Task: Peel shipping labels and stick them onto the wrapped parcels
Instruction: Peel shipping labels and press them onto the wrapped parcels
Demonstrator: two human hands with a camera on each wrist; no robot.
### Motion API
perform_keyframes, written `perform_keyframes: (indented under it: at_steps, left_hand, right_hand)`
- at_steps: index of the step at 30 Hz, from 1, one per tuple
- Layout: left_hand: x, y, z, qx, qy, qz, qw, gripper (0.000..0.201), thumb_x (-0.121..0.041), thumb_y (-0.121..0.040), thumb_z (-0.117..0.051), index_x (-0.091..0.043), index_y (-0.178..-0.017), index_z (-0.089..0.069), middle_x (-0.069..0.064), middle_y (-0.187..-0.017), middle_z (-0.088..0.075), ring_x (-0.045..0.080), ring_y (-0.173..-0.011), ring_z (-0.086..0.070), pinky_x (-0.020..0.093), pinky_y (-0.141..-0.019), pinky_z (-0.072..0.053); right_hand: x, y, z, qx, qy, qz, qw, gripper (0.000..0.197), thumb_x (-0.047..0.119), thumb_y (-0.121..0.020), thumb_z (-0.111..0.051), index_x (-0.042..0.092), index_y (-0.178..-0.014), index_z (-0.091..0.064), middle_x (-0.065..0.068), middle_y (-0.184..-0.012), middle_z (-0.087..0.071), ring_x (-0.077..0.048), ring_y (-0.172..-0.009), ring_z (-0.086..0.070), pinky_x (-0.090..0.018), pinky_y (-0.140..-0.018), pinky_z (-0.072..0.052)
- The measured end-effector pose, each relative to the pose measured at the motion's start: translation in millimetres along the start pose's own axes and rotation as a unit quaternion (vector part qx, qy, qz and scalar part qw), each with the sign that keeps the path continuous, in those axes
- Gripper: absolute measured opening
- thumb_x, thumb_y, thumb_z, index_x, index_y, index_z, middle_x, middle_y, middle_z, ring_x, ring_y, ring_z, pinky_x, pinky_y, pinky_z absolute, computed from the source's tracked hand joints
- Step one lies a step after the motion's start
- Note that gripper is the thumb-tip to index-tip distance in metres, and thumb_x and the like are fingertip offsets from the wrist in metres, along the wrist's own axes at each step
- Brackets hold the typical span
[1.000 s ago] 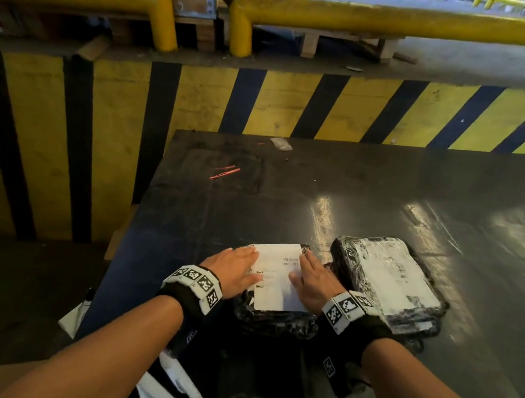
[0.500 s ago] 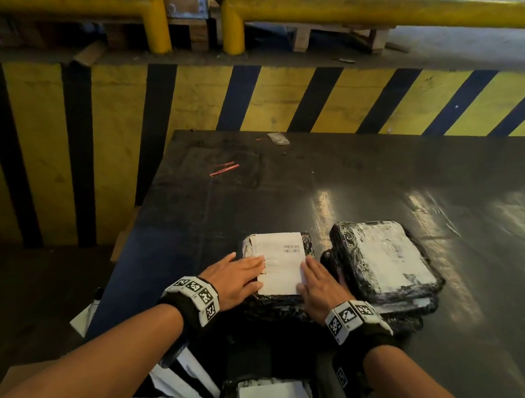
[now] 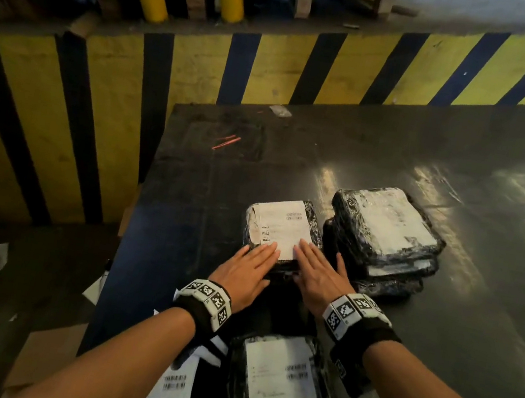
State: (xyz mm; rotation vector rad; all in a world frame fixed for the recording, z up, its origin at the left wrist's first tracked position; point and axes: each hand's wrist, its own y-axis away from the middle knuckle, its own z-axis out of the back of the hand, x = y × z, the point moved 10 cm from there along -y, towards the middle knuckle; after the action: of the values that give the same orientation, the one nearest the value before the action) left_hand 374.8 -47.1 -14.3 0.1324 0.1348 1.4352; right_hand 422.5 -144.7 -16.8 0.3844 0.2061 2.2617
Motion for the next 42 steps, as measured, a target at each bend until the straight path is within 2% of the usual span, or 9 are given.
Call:
perform_keyframes:
  at_steps: [8,11,16,19,21,25,32,38,42]
  left_hand:
    - [18,19,-4,-0.003,0.045,0.013,0.999,0.056,-0.030,-0.101,-0.026,-0.019,-0.150,-0.002,-0.004,-0.160,0.001,0.010,-0.147,0.000,0.029,-0.118,0.002]
    - [23,22,-2,-0.018,0.123,0.042,0.991,0.053,-0.031,-0.102,-0.027,-0.017,-0.150,-0.010,-0.003,-0.159,-0.007,0.010,-0.147,-0.005,0.027,-0.118,0.001]
    - [54,12,39,-0.169,0.315,0.147,0.922,0.053,-0.024,-0.098,-0.044,-0.009,-0.146,-0.028,0.008,-0.154,-0.028,0.020,-0.142,-0.028,0.020,-0.113,-0.015]
    - [66,-9,33,-0.157,0.385,0.220,0.882,0.054,-0.024,-0.096,-0.048,-0.011,-0.145,-0.032,0.010,-0.146,-0.042,0.025,-0.133,-0.042,0.026,-0.109,-0.029]
    - [66,-22,20,-0.127,0.393,0.237,0.880,0.057,-0.026,-0.094,-0.051,-0.010,-0.145,-0.031,0.012,-0.143,-0.046,0.029,-0.128,-0.046,0.033,-0.108,-0.036]
    - [71,-25,4,-0.116,0.408,0.267,0.865,0.054,-0.029,-0.090,-0.056,-0.005,-0.136,-0.040,0.014,-0.136,-0.051,0.031,-0.122,-0.051,0.036,-0.104,-0.041]
    - [74,-20,2,-0.114,0.427,0.247,0.862,0.050,-0.032,-0.089,-0.058,-0.010,-0.132,-0.046,0.011,-0.131,-0.058,0.029,-0.119,-0.055,0.033,-0.100,-0.044]
    - [78,-13,26,-0.148,0.440,0.239,0.853,0.043,-0.029,-0.087,-0.062,-0.011,-0.126,-0.056,0.011,-0.125,-0.063,0.029,-0.114,-0.059,0.031,-0.096,-0.047]
    - [80,-9,39,-0.164,0.446,0.239,0.847,0.039,-0.029,-0.087,-0.063,-0.012,-0.122,-0.062,0.010,-0.122,-0.065,0.027,-0.112,-0.060,0.029,-0.095,-0.047]
  right_hand:
    - [-21,1,-7,0.000,-0.058,-0.061,0.996,0.058,0.037,-0.099,-0.024,0.023,-0.149,0.002,0.006,-0.158,0.011,-0.011,-0.146,0.007,-0.051,-0.116,0.002]
    - [-36,6,-5,0.009,-0.121,-0.096,0.988,0.064,0.034,-0.098,-0.033,0.015,-0.149,0.002,-0.002,-0.159,0.007,-0.018,-0.147,-0.001,-0.040,-0.120,-0.006]
    - [-35,1,30,-0.039,-0.211,-0.078,0.974,0.062,0.027,-0.098,-0.040,0.008,-0.148,-0.008,-0.009,-0.158,-0.001,-0.020,-0.146,-0.008,-0.026,-0.117,-0.008]
    - [-27,-9,38,-0.028,-0.223,-0.075,0.971,0.060,0.026,-0.097,-0.044,0.007,-0.147,-0.017,-0.011,-0.157,-0.013,-0.023,-0.144,-0.018,-0.027,-0.115,-0.016]
    - [-24,-15,37,-0.023,-0.247,-0.088,0.965,0.059,0.025,-0.096,-0.047,0.008,-0.146,-0.019,-0.012,-0.155,-0.022,-0.025,-0.141,-0.027,-0.029,-0.112,-0.023]
    - [-24,-19,36,-0.041,-0.319,-0.124,0.939,0.058,0.023,-0.095,-0.049,0.014,-0.145,-0.022,-0.010,-0.149,-0.036,-0.028,-0.134,-0.038,-0.030,-0.106,-0.031]
    - [-31,-17,32,-0.044,-0.329,-0.173,0.927,0.064,0.026,-0.092,-0.054,0.020,-0.147,-0.021,-0.008,-0.148,-0.038,-0.028,-0.132,-0.040,-0.031,-0.104,-0.033]
    - [-28,-17,47,-0.062,-0.317,-0.189,0.927,0.063,0.025,-0.091,-0.055,0.018,-0.146,-0.026,-0.008,-0.149,-0.037,-0.028,-0.135,-0.037,-0.031,-0.107,-0.031]
    - [-26,-15,58,-0.087,-0.302,-0.191,0.930,0.061,0.025,-0.090,-0.056,0.017,-0.145,-0.030,-0.008,-0.144,-0.044,-0.027,-0.130,-0.043,-0.031,-0.105,-0.034]
